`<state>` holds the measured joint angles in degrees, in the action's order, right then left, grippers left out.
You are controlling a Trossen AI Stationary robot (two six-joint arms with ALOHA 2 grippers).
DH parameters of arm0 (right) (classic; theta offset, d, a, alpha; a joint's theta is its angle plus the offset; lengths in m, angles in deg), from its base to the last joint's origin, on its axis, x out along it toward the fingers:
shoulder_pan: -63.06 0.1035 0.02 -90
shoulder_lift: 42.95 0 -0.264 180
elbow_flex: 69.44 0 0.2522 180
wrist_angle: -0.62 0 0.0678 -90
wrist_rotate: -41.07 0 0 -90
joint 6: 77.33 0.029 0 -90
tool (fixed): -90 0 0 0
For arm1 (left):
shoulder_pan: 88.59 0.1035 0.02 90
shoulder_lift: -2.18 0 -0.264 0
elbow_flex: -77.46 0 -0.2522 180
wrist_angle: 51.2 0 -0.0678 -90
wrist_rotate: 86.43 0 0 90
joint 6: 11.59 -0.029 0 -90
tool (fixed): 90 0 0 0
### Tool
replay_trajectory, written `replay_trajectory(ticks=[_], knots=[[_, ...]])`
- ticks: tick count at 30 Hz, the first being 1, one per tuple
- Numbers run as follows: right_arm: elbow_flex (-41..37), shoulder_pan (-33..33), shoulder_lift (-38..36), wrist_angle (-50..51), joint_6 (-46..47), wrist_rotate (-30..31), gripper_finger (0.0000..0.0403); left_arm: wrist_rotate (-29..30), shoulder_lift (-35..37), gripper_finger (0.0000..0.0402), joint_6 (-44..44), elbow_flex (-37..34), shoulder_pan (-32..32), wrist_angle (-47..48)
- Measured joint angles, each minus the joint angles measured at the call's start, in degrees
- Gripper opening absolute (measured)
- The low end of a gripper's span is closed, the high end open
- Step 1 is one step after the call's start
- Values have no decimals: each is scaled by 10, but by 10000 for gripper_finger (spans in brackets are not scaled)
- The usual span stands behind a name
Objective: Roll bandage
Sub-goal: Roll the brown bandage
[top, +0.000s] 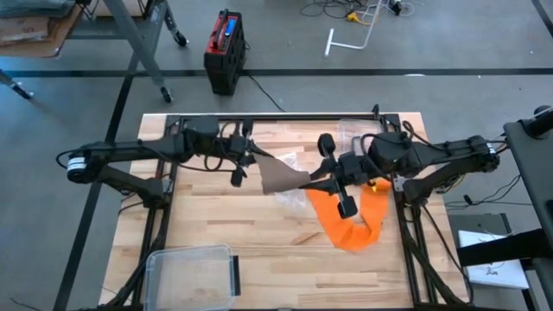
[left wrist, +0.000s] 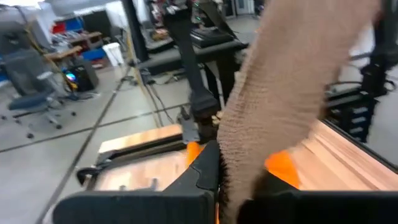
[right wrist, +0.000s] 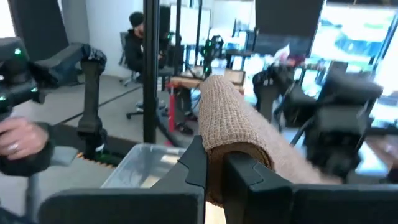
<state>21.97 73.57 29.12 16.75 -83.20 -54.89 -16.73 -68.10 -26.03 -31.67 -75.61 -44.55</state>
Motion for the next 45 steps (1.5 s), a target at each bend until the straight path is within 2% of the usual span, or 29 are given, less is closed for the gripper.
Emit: replay_trajectory(ticks=[6,10,18,24,30,45], knots=[[0,0,4,-50,-94,94,13,-17,-18,0,13,0,-30,-18],[0,0,21,-87,-156,136,13,-15,-22,0,56,0,-42,-43],[0,0,37,-146,-208,164,13,91,8,0,86,0,-41,-33],[0,-3,52,-154,-318,265,13,92,18,0,114,0,-42,-33],[-1,-8,70,-150,-409,329,13,86,25,0,156,-1,-42,-32],[-1,-8,69,-127,-580,430,13,73,70,0,254,-1,-44,-17]])
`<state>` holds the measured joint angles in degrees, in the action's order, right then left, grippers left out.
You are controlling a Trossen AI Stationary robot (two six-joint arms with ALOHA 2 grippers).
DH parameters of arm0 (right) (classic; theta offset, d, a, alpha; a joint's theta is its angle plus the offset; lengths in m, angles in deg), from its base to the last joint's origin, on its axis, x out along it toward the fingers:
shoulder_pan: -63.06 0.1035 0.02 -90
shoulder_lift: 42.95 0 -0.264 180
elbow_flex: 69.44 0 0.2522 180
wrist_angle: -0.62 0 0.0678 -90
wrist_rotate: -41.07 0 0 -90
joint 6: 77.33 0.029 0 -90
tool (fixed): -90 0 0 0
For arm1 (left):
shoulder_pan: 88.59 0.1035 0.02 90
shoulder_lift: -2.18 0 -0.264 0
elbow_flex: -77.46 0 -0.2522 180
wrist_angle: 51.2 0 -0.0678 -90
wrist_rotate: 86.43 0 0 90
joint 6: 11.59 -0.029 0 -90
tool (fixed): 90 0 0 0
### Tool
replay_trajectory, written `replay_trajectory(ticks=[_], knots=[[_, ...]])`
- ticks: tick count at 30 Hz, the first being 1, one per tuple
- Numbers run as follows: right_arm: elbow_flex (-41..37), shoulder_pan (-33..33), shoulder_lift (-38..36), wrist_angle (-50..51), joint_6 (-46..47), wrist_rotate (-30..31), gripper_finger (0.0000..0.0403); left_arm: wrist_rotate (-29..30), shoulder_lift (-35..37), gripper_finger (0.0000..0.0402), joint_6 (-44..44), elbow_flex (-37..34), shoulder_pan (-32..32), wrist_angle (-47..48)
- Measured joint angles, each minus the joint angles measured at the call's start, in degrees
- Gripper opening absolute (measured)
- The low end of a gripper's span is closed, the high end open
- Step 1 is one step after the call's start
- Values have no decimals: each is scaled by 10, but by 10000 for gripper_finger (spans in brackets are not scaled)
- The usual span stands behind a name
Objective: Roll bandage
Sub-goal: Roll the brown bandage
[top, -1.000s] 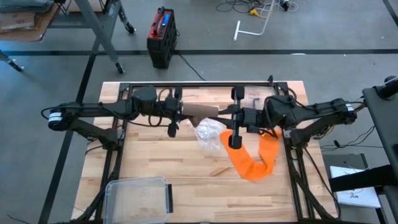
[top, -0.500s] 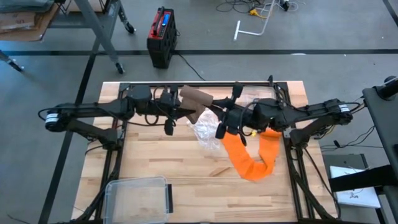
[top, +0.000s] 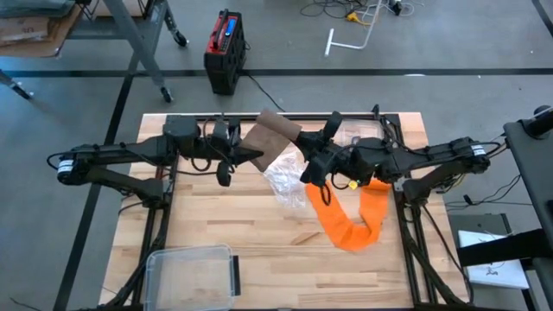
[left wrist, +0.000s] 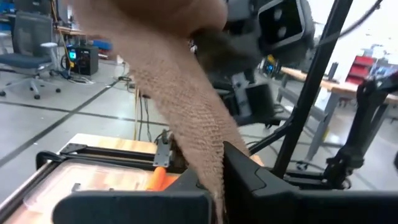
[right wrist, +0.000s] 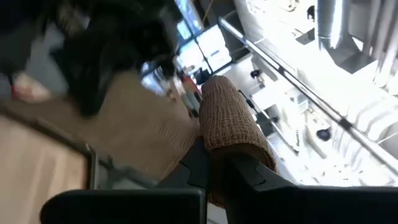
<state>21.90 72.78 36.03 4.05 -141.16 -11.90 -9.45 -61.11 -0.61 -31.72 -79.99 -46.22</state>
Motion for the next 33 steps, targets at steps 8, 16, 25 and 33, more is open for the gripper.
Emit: replay_trajectory(ticks=[8,16,25,33], knots=[[0,0,0,21,-60,46,13,0,15,0,36,0,0,-20],[0,-7,19,43,-50,67,13,0,2,0,83,0,0,-126],[-1,-18,33,77,40,54,13,17,-33,0,143,0,0,-222],[-3,-19,52,121,91,44,13,69,-66,0,166,0,1,-253]])
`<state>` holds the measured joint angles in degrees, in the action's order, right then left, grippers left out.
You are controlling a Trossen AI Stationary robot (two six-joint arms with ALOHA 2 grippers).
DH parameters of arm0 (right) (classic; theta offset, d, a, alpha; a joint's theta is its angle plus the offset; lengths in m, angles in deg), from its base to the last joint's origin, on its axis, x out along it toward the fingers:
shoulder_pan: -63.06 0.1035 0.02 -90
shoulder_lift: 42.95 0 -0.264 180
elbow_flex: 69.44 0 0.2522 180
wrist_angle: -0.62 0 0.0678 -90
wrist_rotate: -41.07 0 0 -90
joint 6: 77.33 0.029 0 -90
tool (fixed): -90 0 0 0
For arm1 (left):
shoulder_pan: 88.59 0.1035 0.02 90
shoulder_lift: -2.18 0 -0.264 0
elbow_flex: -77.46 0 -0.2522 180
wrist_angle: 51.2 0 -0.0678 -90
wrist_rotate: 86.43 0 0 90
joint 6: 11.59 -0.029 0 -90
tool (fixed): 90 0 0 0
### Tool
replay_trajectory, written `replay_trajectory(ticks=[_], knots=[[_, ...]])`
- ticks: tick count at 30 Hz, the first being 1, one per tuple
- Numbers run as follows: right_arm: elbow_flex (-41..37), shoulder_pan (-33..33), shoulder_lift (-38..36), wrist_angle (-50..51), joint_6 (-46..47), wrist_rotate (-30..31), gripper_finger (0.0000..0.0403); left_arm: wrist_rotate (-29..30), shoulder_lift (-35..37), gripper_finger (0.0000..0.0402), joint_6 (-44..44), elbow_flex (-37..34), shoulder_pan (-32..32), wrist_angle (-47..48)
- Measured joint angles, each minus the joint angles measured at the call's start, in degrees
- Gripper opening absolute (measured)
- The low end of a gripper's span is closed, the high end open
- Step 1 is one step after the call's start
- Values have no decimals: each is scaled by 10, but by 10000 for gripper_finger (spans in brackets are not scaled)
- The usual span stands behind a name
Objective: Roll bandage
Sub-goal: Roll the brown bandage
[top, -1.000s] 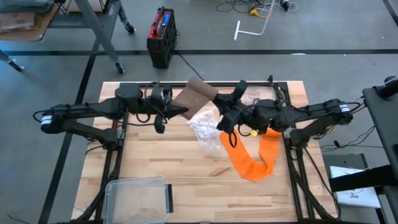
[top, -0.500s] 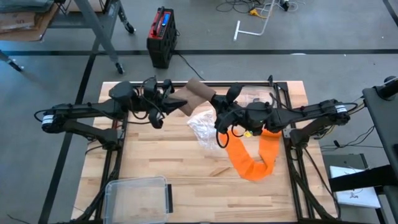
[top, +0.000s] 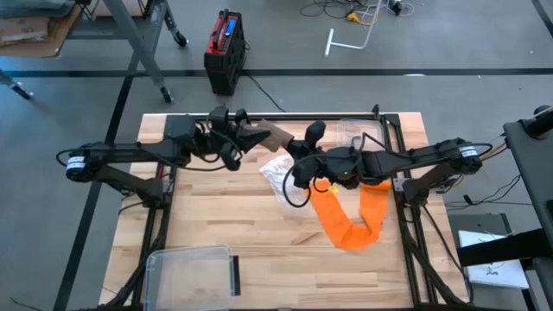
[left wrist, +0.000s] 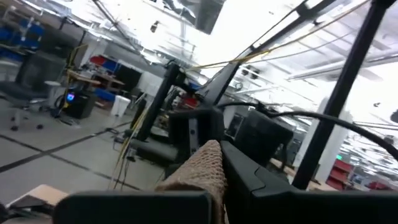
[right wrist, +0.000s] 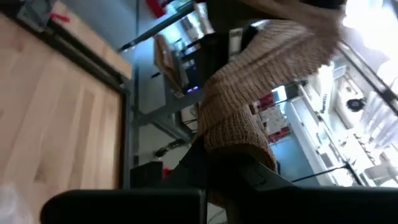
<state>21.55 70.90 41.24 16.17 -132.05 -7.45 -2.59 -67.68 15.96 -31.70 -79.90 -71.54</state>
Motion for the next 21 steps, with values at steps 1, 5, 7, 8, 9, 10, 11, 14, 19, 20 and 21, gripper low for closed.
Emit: replay_trajectory(ticks=[1,5,7,8,9,10,11,14,19,20,21], knots=[[0,0,4,-2,9,-5,13,7,-2,0,0,0,0,-1],[0,3,12,7,44,-36,13,22,-11,0,-7,0,2,11],[-1,7,12,11,61,-44,13,23,-10,4,-20,0,7,30],[-2,10,12,11,71,-54,13,25,-8,8,-24,0,10,38],[-2,12,11,11,79,-64,13,25,-5,14,-26,0,12,46],[-2,15,11,11,89,-74,13,25,-3,21,-27,0,15,52],[-2,16,10,10,99,-83,13,23,-2,30,-27,0,17,53],[-2,16,9,10,124,-108,13,3,1,67,-26,0,19,55],[-4,17,10,9,165,-155,13,-25,8,150,-19,0,19,77],[-4,17,10,9,175,-163,13,-26,11,166,-24,0,19,88],[-4,18,10,9,183,-173,13,-26,15,182,-32,0,19,101]])
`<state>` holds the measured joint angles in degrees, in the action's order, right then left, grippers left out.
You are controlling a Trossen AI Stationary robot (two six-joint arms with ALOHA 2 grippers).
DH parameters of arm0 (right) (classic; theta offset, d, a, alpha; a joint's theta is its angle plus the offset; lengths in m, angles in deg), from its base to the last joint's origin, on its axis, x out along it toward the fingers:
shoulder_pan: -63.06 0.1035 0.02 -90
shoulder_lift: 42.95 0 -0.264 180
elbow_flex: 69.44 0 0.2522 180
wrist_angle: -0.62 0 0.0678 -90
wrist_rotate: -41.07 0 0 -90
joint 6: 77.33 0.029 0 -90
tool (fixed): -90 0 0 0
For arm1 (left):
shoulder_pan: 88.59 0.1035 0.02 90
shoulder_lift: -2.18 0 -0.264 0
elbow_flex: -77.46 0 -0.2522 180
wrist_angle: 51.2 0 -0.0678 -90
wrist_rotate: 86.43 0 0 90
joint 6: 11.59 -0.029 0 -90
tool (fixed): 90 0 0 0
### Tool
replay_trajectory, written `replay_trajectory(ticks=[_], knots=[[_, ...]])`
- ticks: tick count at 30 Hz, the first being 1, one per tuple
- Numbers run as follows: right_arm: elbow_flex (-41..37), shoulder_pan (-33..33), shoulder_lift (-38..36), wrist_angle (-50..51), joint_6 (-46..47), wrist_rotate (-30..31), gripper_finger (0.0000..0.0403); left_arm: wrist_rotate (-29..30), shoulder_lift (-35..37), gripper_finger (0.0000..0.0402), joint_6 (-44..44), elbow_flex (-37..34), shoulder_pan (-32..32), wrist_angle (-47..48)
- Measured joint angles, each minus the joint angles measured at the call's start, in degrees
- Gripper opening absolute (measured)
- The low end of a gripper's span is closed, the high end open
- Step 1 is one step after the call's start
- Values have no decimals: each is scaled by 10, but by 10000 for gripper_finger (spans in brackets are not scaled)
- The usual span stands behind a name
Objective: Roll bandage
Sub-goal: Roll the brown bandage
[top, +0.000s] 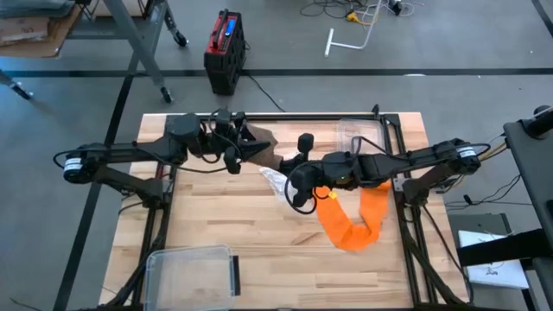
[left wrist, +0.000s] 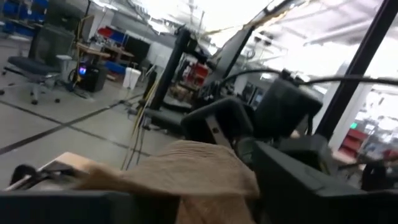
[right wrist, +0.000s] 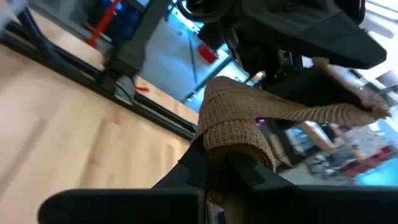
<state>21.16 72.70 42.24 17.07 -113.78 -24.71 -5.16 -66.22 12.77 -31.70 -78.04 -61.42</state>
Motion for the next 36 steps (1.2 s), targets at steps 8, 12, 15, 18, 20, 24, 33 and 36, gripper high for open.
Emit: replay_trajectory(ticks=[8,12,15,18,20,24,33,36], knots=[[0,9,0,-20,27,-32,13,7,19,264,-17,0,0,45],[-1,11,1,-19,30,-33,13,12,20,284,-14,0,0,53],[-1,12,1,-20,31,-35,13,14,18,294,-14,0,0,56],[-1,12,1,-21,37,-48,13,14,17,299,-13,0,0,66],[-1,12,2,-19,40,-51,13,9,15,299,-14,1,0,89],[-1,12,3,-9,40,-52,13,-46,14,290,-24,1,0,129],[-1,10,3,6,50,-54,13,-67,34,288,-127,1,-14,170],[-2,9,3,10,50,-52,13,-67,33,288,-163,1,-14,186]])
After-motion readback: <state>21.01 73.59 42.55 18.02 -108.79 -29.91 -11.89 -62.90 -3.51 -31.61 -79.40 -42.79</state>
